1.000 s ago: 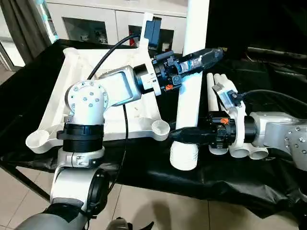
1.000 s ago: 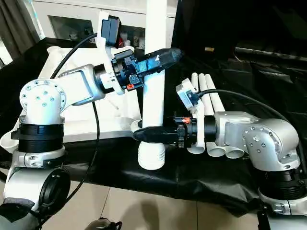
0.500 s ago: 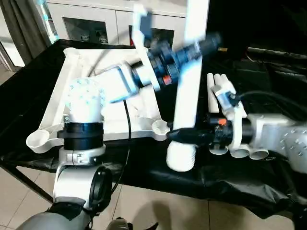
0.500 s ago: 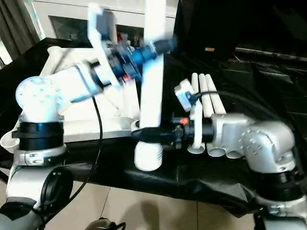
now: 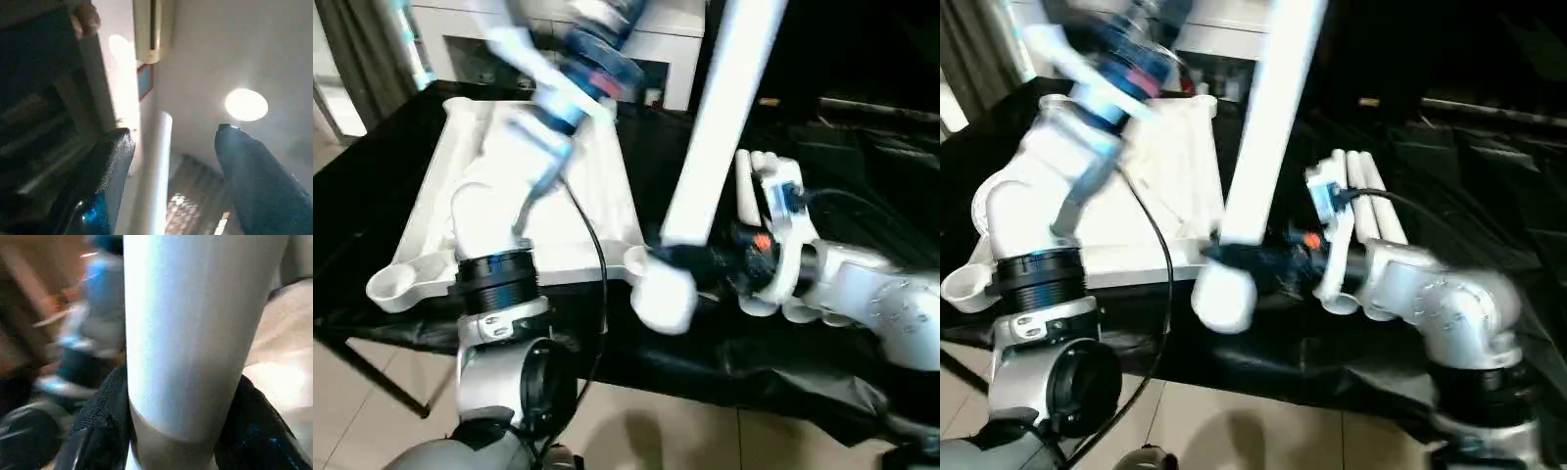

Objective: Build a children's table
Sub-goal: Pick table leg

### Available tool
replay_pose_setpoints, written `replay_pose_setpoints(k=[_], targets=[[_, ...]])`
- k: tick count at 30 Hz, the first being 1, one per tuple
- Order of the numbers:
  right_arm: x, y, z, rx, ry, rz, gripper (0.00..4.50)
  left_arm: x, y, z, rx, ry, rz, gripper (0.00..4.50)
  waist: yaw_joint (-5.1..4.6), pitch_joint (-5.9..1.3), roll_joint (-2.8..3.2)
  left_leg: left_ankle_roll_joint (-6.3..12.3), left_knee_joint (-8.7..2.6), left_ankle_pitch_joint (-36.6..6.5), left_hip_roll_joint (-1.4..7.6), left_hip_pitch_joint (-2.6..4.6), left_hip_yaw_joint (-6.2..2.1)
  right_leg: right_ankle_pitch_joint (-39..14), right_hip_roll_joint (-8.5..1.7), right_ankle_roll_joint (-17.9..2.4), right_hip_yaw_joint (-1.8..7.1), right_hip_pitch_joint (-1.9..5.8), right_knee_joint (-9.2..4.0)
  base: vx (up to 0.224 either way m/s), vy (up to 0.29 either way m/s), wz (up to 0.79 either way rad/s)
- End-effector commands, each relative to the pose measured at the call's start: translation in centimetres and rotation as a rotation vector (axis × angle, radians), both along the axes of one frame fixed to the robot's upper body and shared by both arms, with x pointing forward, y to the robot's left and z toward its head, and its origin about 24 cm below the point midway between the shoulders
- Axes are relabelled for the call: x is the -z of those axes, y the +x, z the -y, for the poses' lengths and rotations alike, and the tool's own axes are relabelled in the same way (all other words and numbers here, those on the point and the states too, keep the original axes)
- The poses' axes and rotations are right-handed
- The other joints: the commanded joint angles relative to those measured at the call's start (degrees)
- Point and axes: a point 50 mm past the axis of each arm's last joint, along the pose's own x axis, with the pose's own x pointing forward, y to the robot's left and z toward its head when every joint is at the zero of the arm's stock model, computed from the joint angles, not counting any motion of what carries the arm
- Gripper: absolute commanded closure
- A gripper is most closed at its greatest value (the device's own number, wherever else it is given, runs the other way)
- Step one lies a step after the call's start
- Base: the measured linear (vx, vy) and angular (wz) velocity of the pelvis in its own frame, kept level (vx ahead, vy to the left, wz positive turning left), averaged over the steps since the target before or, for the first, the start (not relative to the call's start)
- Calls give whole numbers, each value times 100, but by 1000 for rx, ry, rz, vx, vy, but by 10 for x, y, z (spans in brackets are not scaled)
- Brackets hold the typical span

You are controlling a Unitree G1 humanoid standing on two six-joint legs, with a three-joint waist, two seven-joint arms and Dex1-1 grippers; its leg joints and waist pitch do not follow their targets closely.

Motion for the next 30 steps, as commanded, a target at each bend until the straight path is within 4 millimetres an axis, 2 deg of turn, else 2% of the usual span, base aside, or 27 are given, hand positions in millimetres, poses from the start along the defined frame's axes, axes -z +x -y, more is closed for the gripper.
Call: replay_pose_setpoints(k=[1,2,3,4,5,6,7,8,9,10,11,12,13,14,15,16,17,18,19,23,24,26,27,28,30], targets=[[1,13,10,192,-74,44,261,5,0,-16,-158,173,8,138,3,-454,-58,-204,-389,-681,255,143,-109,-969,-478,-712,263,239,-431,0,0,0],[1,13,10,195,-76,45,261,6,1,-16,-161,178,8,138,-3,-448,-63,-242,-406,-725,265,153,-116,-1022,-475,-636,264,236,-444,0,0,0],[9,20,14,315,-145,49,261,19,3,-25,-305,423,18,138,9,-434,-9,-325,-439,-846,280,178,-136,-1259,-497,-424,280,196,-494,0,0,0],[10,20,14,322,-149,49,261,20,3,-25,-313,438,19,138,-34,-431,-10,-389,-441,-891,272,171,-114,-1288,-468,-337,289,196,-464,0,0,0],[18,24,19,426,-206,53,261,43,6,-29,-450,724,32,138,7,-442,-50,-427,-472,-893,291,188,-146,-1338,-493,-171,288,192,-517,0,0,0],[22,25,20,472,-230,59,261,56,7,-30,-511,868,45,138,14,-440,-9,-491,-482,-948,295,223,-137,-1367,-488,-35,307,154,-494,0,0,0],[29,28,24,562,-271,56,261,75,7,-32,-559,996,62,138,-4,-436,-41,-514,-472,-975,284,223,-106,-1332,-466,-28,314,153,-485,0,0,0],[34,30,26,631,-289,75,261,92,7,-34,-606,1083,52,138,24,-445,-34,-531,-484,-925,289,220,-127,-1279,-494,-31,308,160,-485,0,0,0],[36,30,28,669,-296,89,261,100,7,-35,-630,1112,38,138,24,-472,6,-625,-481,-915,289,221,-117,-985,-487,-122,301,156,-441,0,0,0],[42,30,31,730,-325,119,261,114,7,-37,-674,1159,46,138,53,-489,-3,-624,-465,-838,292,214,-123,-672,-486,-239,292,160,-428,0,0,0],[42,30,31,730,-325,119,261,114,7,-37,-674,1159,46,138,30,-476,-4,-639,-467,-844,285,194,-109,-539,-470,-292,297,169,-399,0,0,0],[49,30,34,789,-352,149,261,136,4,-39,-713,1252,57,138,44,-478,-14,-601,-473,-861,274,176,-115,-434,-479,-369,288,186,-397,0,0,0],[52,29,35,803,-355,153,261,144,3,-39,-717,1290,59,138,31,-468,-18,-585,-476,-921,271,172,-109,-453,-479,-364,293,185,-404,0,0,0],[53,29,35,806,-356,155,261,147,2,-39,-718,1301,60,138,22,-469,-15,-564,-474,-968,269,167,-110,-463,-490,-372,300,193,-400,0,0,0],[57,30,40,886,-352,160,261,167,-5,-38,-691,1287,22,138,-11,-459,-8,-495,-477,-1029,257,166,-106,-551,-494,-461,301,194,-413,0,0,0],[57,30,40,887,-352,160,261,167,-5,-38,-691,1286,21,138,-45,-446,0,-493,-488,-1121,259,157,-101,-671,-505,-545,302,201,-426,0,0,0],[56,30,41,908,-344,172,261,171,-8,-37,-682,1271,8,138,-45,-446,0,-493,-488,-1121,259,157,-101,-671,-505,-545,302,201,-426,0,0,0],[53,29,43,959,-300,178,261,181,-15,-36,-662,1235,-38,138,-48,-455,27,-482,-480,-1175,264,176,-105,-712,-502,-575,301,193,-422,0,0,0],[52,27,44,990,-268,184,261,185,-18,-37,-669,1232,-46,138,-87,-440,6,-428,-493,-1387,274,185,-102,-972,-503,-641,308,177,-455,0,0,0],[48,21,50,1081,-230,224,261,185,-24,-41,-739,1259,5,138,-108,-414,20,-369,-511,-1521,279,191,-107,-1190,-481,-551,319,148,-501,0,0,0],[54,14,55,1120,-251,176,261,184,-28,-45,-797,1257,-15,138,-104,-412,86,-394,-522,-1614,291,215,-123,-1204,-470,-540,318,134,-491,0,0,0],[68,2,53,1059,-312,153,261,182,-34,-47,-862,1258,-26,138,-115,-386,56,-381,-543,-1822,295,213,-127,-1310,-458,-524,312,143,-515,0,0,0],[73,-2,51,1036,-338,156,261,183,-36,-48,-880,1268,-27,138,-120,-373,81,-396,-543,-2018,288,223,-130,-1530,-459,-484,316,134,-546,0,0,0],[73,-2,51,1036,-338,156,261,183,-36,-48,-880,1268,-27,138,-120,-373,81,-396,-543,-2018,288,223,-130,-1530,-459,-484,316,134,-546,0,0,0],[82,-10,48,1014,-391,162,261,183,-45,-48,-917,1244,-20,138,-138,-359,65,-363,-545,-2111,256,192,-133,-2027,-499,-377,334,143,-618,0,0,0]])
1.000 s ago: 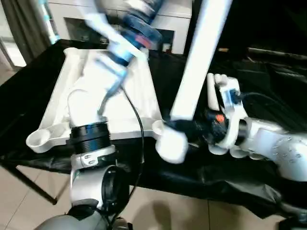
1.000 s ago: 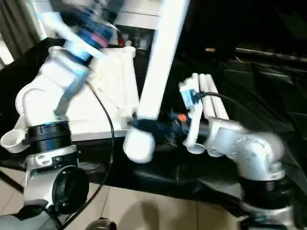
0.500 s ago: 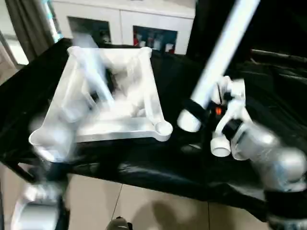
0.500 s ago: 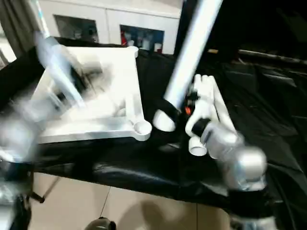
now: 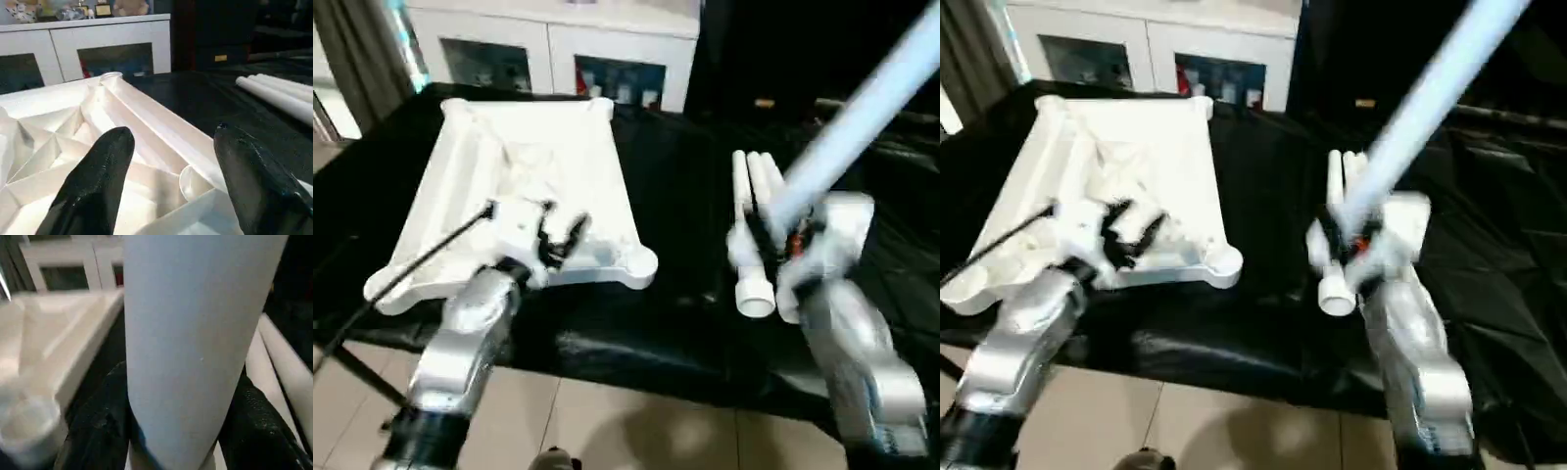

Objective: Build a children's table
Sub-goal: Pick table leg

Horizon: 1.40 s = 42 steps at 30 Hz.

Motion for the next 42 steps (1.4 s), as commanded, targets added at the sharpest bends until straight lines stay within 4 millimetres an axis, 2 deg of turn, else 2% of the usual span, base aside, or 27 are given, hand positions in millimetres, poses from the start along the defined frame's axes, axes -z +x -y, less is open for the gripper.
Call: replay_pose_setpoints(k=[1,5,8,9,10,11,13,16,17,18,19,21,23,27,29,30,31,32,33,34,35,37,38,39,40,41,42], targets=[[-4,-5,-4,-22,-42,31,261,-4,-8,2,-28,-7,43,138,-30,-343,36,-280,-469,-2088,257,140,-127,-2046,-559,-458,351,154,-598,0,0,0],[-2,-13,-8,-7,-27,37,261,1,-19,0,-102,-13,49,138,168,-330,-44,571,32,-969,290,-103,-276,-3212,-1381,-433,784,316,-899,0,0,0],[-3,-11,-9,9,-22,41,261,2,-18,-3,-155,37,45,138,19,-356,96,247,-470,-1372,365,152,-267,-2418,-431,-645,226,95,-583,-5,86,-10],[-3,-10,-9,10,-25,40,261,2,-17,-3,-165,31,41,138,-137,-399,259,-758,-685,-2285,686,304,-566,-618,-81,-531,130,62,-238,-21,74,4],[-3,-10,-9,10,-28,39,261,2,-17,-3,-169,24,40,138,-137,-399,259,-758,-685,-2285,686,304,-566,-618,-81,-531,130,62,-238,-21,74,4],[-3,-8,-9,10,-33,39,261,2,-16,-3,-178,7,34,138,-192,-361,312,-1135,-1070,-3071,1227,362,-785,-266,-27,-357,-17,-88,194,0,0,0],[-3,-7,-9,11,-35,39,261,2,-16,-2,-183,-2,31,138,-209,-358,304,-775,-1184,-3284,1310,269,-682,-331,-33,-315,-87,-159,483,-34,-53,16],[-3,-6,-10,7,-37,43,261,0,-15,-2,-186,0,46,138,-223,-377,154,-10,-1133,-3344,1139,323,-571,-496,-193,-511,105,-71,366,-42,-181,8],[-9,-3,-10,-2,-26,71,261,-1,-15,-2,-202,1,51,138,-225,-292,-49,155,-389,-3061,186,82,-45,-1383,-377,-1320,234,-27,-513,-60,-221,-4],[-15,-1,-9,-8,-23,90,261,-2,-14,-1,-201,6,53,138,-104,-318,-271,324,642,-2336,-241,155,181,-2710,-633,-1161,270,-132,-901,-42,-202,-8],[-19,1,-8,-11,-20,103,261,-3,-13,-1,-199,10,53,138,50,-384,-345,542,891,-1267,-197,-255,-22,-3687,-872,-793,633,293,-822,-42,-202,-8],[-22,3,-7,-19,-22,109,261,-5,-13,-1,-197,13,58,138,13,-298,-397,269,408,-867,-225,-231,-189,-3813,-698,1011,570,277,-712,-48,-177,-9],[-23,3,-7,-25,-25,110,261,-5,-13,-2,-197,12,61,138,15,-380,-163,500,3,-835,-42,58,-281,-2683,-560,943,405,253,-778,-74,-143,-3],[-23,5,-11,-77,-53,104,261,-10,-13,1,-179,4,76,138,-76,-333,-57,399,-248,-1619,322,291,-364,-2513,-490,451,50,226,-854,-51,-77,4],[-22,5,-15,-102,-67,97,261,-13,-14,2,-168,4,84,138,-210,-140,29,92,-318,-3374,462,724,-367,-3856,-482,299,-353,177,-1164,0,0,0],[-21,5,-16,-105,-68,96,261,-13,-14,2,-167,4,84,138,-55,-154,171,89,-938,-4656,797,-90,-733,-2589,-425,11,-270,960,352,-70,8,9],[-20,5,-19,-116,-71,94,261,-14,-14,2,-168,3,85,138,68,-144,56,98,-1016,-5022,535,-346,-739,-1903,-270,-161,-114,992,533,-70,8,9],[-20,5,-21,-122,-70,94,261,-14,-14,2,-171,3,85,138,-40,-257,-143,413,-689,-3965,-60,12,-407,-3055,-247,-207,198,756,446,-22,1,44],[-19,5,-22,-126,-69,93,261,-13,-14,1,-176,5,84,138,-32,-151,-188,453,1010,-1519,-175,211,-449,-6077,-1599,-418,408,475,-1230,43,-27,59],[-19,5,-22,-126,-69,93,261,-13,-14,1,-176,5,84,138,-87,-19,-164,429,1169,-882,-150,-10,-561,-6295,-1659,-467,457,545,-1239,43,-27,59],[-19,5,-24,-129,-62,90,261,-13,-14,0,-180,7,81,138,-82,-111,-160,246,1166,-812,-31,-269,-559,-5682,-1636,-430,104,904,-1050,101,6,40],[-18,5,-26,-144,-61,85,261,-13,-15,-1,-189,3,77,138,-51,-189,-50,442,656,-1178,155,-108,-476,-4291,-1375,-780,-358,1184,-1010,114,54,50],[-17,5,-27,-148,-61,82,261,-12,-15,-2,-192,2,75,138,-111,-234,69,667,203,-1122,138,68,-447,-3204,-863,-824,-687,1240,-890,100,87,77],[-17,5,-27,-149,-60,79,261,-12,-15,-3,-198,-2,74,138,-318,-344,244,1401,-289,-1151,261,591,-1005,-1940,-93,-601,-818,888,-237,176,86,79],[-16,5,-28,-149,-54,77,261,-12,-15,-4,-205,-4,71,138,-663,-525,282,2002,-263,-985,761,1400,-1445,-1525,-25,-349,-422,112,390,176,86,79],[-15,5,-28,-148,-35,74,261,-12,-15,-4,-207,-4,70,138,-555,-515,229,2045,-173,-414,794,1353,-1491,-1355,-49,-215,-314,-7,590,220,35,51],[-15,5,-28,-145,-25,71,261,-12,-15,-4,-208,-4,69,138,-461,-415,270,1906,-158,317,591,1077,-1234,-1038,-26,107,-195,-215,786,192,35,16]])
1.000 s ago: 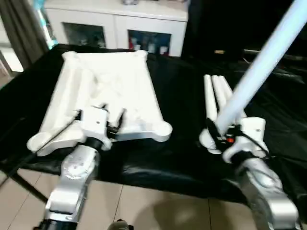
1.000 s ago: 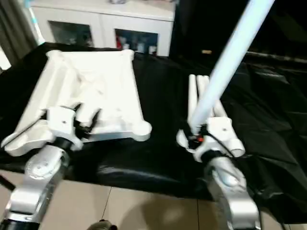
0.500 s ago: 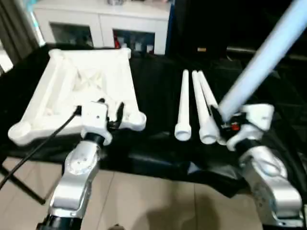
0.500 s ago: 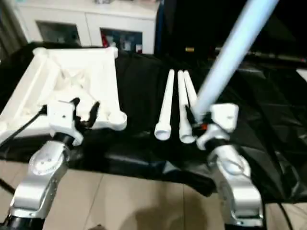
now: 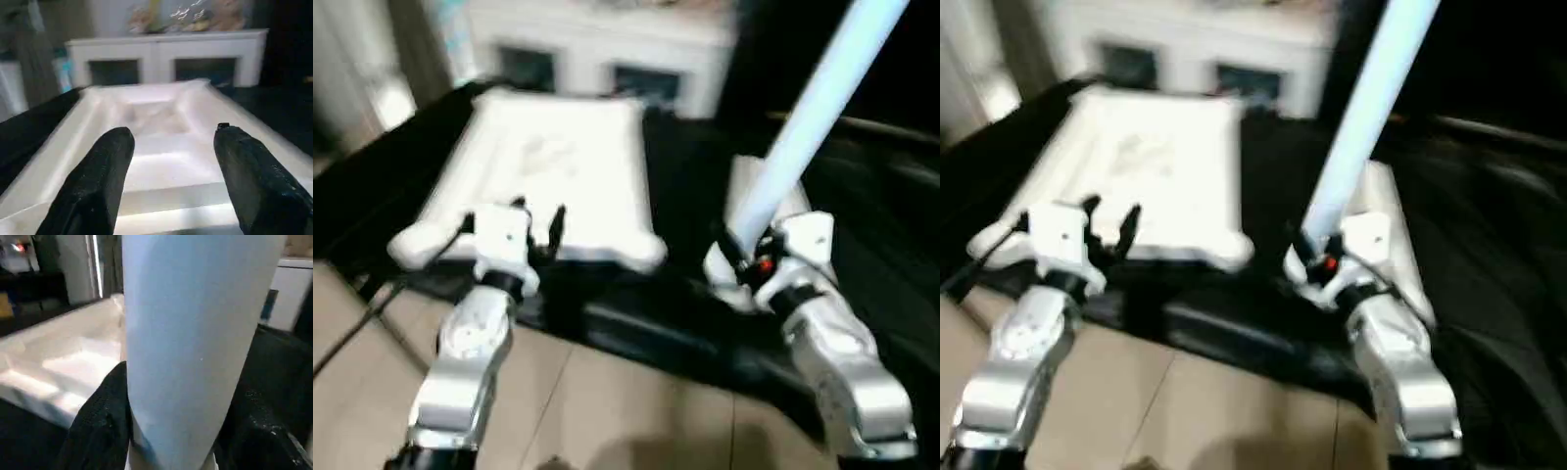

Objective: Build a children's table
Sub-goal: Pick table leg

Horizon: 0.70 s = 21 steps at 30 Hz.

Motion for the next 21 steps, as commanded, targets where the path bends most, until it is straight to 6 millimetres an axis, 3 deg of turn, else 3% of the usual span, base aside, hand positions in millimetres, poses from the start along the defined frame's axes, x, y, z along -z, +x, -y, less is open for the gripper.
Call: replay_pose_setpoints(k=[1,2,3,4,5,6,7,8,9,10,11,12,13,14,15,16,17,18,19,20,21], targets=[[1,0,12,46,20,-13,261,-4,1,9,26,-15,12,138,-209,-447,141,1798,-604,1513,879,837,-644,107,-153,485,311,-922,166,192,35,16],[1,0,11,40,26,-15,261,-4,1,7,21,-15,10,138,-163,-420,83,1843,-711,1725,733,680,-387,532,-136,659,345,-1008,207,149,35,3],[1,0,11,40,26,-15,261,-4,1,7,21,-16,9,138,-199,-405,-3,1934,-774,1735,734,619,-333,799,-186,638,431,-1035,141,132,-17,0],[1,0,10,36,22,-13,261,-4,1,7,18,-16,8,138,-197,-326,-158,1906,-828,1243,496,475,-58,1381,-276,279,552,-961,-307,132,-17,0],[1,-1,9,33,20,-13,261,-4,1,6,15,-16,6,138,-151,-310,-438,1462,-691,-148,45,253,245,1022,-461,153,924,-526,-905,108,-82,1],[1,-1,8,33,22,-14,261,-3,1,6,15,-16,5,138,90,-353,-548,875,5,-781,-316,175,321,-1388,-1007,-202,1527,-168,-1417,129,-121,15],[1,-1,8,35,26,-15,261,-3,1,5,15,-15,1,138,111,-348,-550,684,149,-600,-230,46,192,-1849,-1211,-584,1642,25,-1444,129,-121,15],[1,-1,7,36,30,-16,261,-3,1,5,15,-14,-1,138,129,-373,-523,459,232,-317,-205,-81,124,-1852,-1175,-862,1640,160,-1379,150,-107,10],[1,-1,7,37,32,-17,261,-3,1,5,14,-13,-2,138,157,-341,-450,122,281,62,-130,-224,18,-1270,-1160,-1291,1591,246,-1315,115,-51,1],[1,-1,7,39,32,-18,261,-2,2,5,17,-13,-3,138,134,-265,-402,-61,278,182,-40,-249,-15,-779,-1090,-1742,1505,179,-1349,115,-51,1],[1,-1,8,45,36,-18,261,-2,2,5,29,-9,-6,138,134,-210,-303,-85,66,389,77,-204,-7,-820,-937,-1900,1251,70,-1394,89,-1,7],[1,-1,8,45,36,-18,261,-2,2,5,30,-9,-6,138,116,-167,-56,-26,-436,355,241,-105,44,-1319,-599,-1594,904,-80,-1334,81,43,4],[1,-2,8,46,37,-18,261,-2,3,5,33,-8,-6,138,51,-144,20,26,-738,-429,396,21,8,-1562,-354,-1288,718,-194,-1234,81,43,4],[0,-2,8,47,38,-18,261,-3,3,6,35,-9,-6,138,-192,-262,123,-3,-945,-1656,774,440,-325,-992,-130,-885,540,-421,-765,92,86,3],[0,-2,8,48,38,-17,261,-3,3,6,36,-10,-6,138,-233,-287,135,336,-1044,-1946,918,691,-496,3,-194,-684,511,-611,-455,106,72,10],[0,-2,9,50,38,-17,261,-3,4,6,38,-10,-7,138,-233,-287,135,336,-1044,-1946,918,691,-496,3,-194,-684,511,-611,-455,106,72,10],[0,-2,9,53,39,-17,261,-2,4,6,41,-10,-9,138,-287,-231,93,1067,-1047,-1617,813,669,-432,559,-275,-319,480,-675,-411,104,38,12],[0,-2,10,59,42,-17,261,-2,5,7,46,-11,-10,138,-300,-227,-27,1287,-959,-1396,570,586,-238,764,-389,-321,553,-561,-680,99,12,8],[0,-2,10,59,42,-17,261,-2,5,7,46,-11,-10,138,-261,-226,-117,1271,-847,-1313,389,376,-58,708,-552,-536,701,-362,-939,99,12,8],[0,-2,11,62,41,-18,261,-3,6,8,53,-11,-9,138,-174,-237,-187,1147,-665,-1093,172,129,142,436,-714,-817,905,-59,-1103,69,-35,7],[0,-2,11,63,40,-18,261,-3,6,9,62,-12,-10,138,72,-340,-291,784,-159,-61,83,-223,215,-904,-1099,-1317,1272,457,-1432,60,-43,6]])
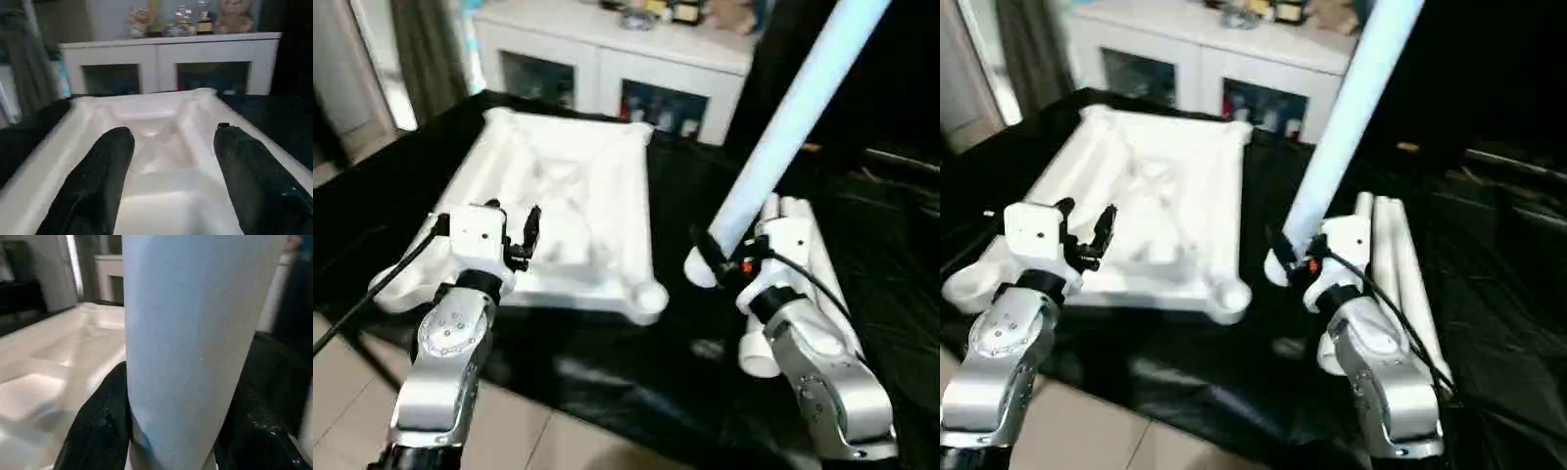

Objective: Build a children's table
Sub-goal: Pick table leg

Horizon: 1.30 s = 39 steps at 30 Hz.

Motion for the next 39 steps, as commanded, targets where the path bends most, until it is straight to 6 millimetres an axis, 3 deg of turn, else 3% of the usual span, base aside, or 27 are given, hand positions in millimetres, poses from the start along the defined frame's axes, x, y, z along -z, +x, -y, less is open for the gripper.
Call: replay_pose_setpoints(k=[1,2,3,4,5,6,7,8,9,10,11,12,13,14,15,16,17,18,19,23,26,33,36,39], targets=[[-5,0,1,8,3,16,261,-2,2,3,28,3,2,138,262,-360,-68,706,42,160,206,-520,-27,-1456,-947,-1627,804,769,-837,60,-43,6],[-5,0,1,13,6,12,261,-2,2,3,39,2,-4,138,273,-354,-40,629,10,386,232,-577,-37,-1287,-876,-1706,740,776,-812,98,-5,3],[-4,0,1,20,9,2,261,1,1,7,88,-2,-34,138,202,-365,151,592,-437,1228,338,-503,-23,-324,-312,-1522,262,557,-540,118,17,1],[-4,0,1,17,8,0,261,3,0,10,136,15,-57,138,140,-390,226,716,-524,1503,412,-245,-91,47,-129,-1366,103,335,-390,118,17,1],[-5,1,1,12,9,1,261,5,-1,12,181,27,-70,138,-95,-532,276,1334,-434,2829,661,420,-514,639,25,-967,-67,-229,30,154,9,3],[-5,2,0,3,11,4,261,7,-3,16,253,47,-85,138,-129,-552,274,1728,-319,3734,791,647,-713,649,-28,-676,-8,-557,131,139,-8,-1],[-6,2,-1,-24,5,3,261,11,-6,21,361,69,-113,138,-100,-552,152,2110,-169,5412,938,656,-827,916,-325,-149,256,-753,109,139,-8,-1],[-6,3,-2,-42,1,0,261,13,-9,25,434,80,-134,138,-22,-524,-37,1656,-23,5454,463,187,-518,1865,-458,-23,493,-494,-124,0,0,0],[-8,4,-2,-63,10,0,261,15,-12,28,544,99,-156,138,79,-479,-107,1175,-118,4410,93,-98,-222,2628,-341,-96,520,-261,-103,0,0,0],[-9,5,-2,-66,12,0,261,16,-12,28,564,103,-160,138,111,-453,-97,1002,-172,3792,89,-133,-170,2644,-336,-209,522,-224,-141,0,0,0],[-11,6,-1,-79,19,3,261,16,-13,28,611,118,-162,138,94,-474,-121,702,-275,2905,150,-255,-151,2625,-344,-437,518,-50,-112,0,0,0],[-12,6,-1,-90,18,7,261,16,-12,27,639,136,-165,138,79,-438,-56,457,-362,2246,222,-277,-152,2235,-332,-686,466,-39,-144,0,0,0],[-13,7,1,-99,10,8,261,17,-12,26,675,162,-182,138,79,-438,-56,457,-362,2246,222,-277,-152,2235,-332,-686,466,-39,-144,0,0,0],[-14,8,3,-112,0,6,261,19,-12,25,729,195,-210,138,36,-353,-22,156,-466,1175,308,-242,-133,1269,-318,-951,448,-66,-234,-58,-40,-4],[-15,8,4,-127,-7,8,261,19,-12,24,778,229,-234,138,35,-318,17,31,-533,491,367,-179,-111,625,-324,-1067,434,-86,-290,-78,-37,3],[-18,10,6,-151,-36,19,261,20,-11,22,857,288,-268,138,18,-293,19,-24,-566,142,394,-157,-90,322,-321,-1116,431,-99,-318,-78,-37,3],[-19,11,7,-157,-47,25,261,20,-10,21,879,309,-280,138,23,-260,6,-148,-628,-448,428,-136,-37,-343,-327,-1094,442,-105,-378,-90,-33,7],[-20,11,8,-161,-56,32,261,20,-9,20,891,326,-289,138,17,-257,5,-281,-654,-714,468,-133,17,-720,-344,-1073,449,-118,-402,-83,-28,5],[-21,13,9,-170,-74,40,261,21,-6,17,930,366,-319,138,31,-254,35,-367,-662,-759,490,-126,54,-787,-356,-1063,467,-143,-409,-83,-28,5],[-22,13,10,-197,-100,36,261,24,3,12,1002,481,-387,138,81,-248,38,-477,-693,-890,499,-117,136,-1115,-344,-869,487,-192,-461,-49,-15,3],[-22,13,10,-205,-109,33,261,24,11,6,1020,543,-416,168,83,-258,57,-524,-697,-657,509,-185,151,-871,-347,-891,474,-170,-431,0,0,0],[-20,11,9,-227,-126,26,261,23,24,2,1046,651,-418,215,105,-316,55,-419,-666,-225,499,-209,182,-51,-339,-1073,460,-152,-372,0,0,0],[-18,10,7,-246,-133,20,261,20,29,3,1080,662,-420,249,104,-353,50,-342,-632,139,503,-238,189,622,-340,-1241,451,-129,-300,0,0,0],[-17,10,6,-259,-139,16,261,19,32,1,1111,662,-440,267,106,-347,43,-303,-626,136,500,-240,202,658,-346,-1299,454,-127,-303,0,0,0]])
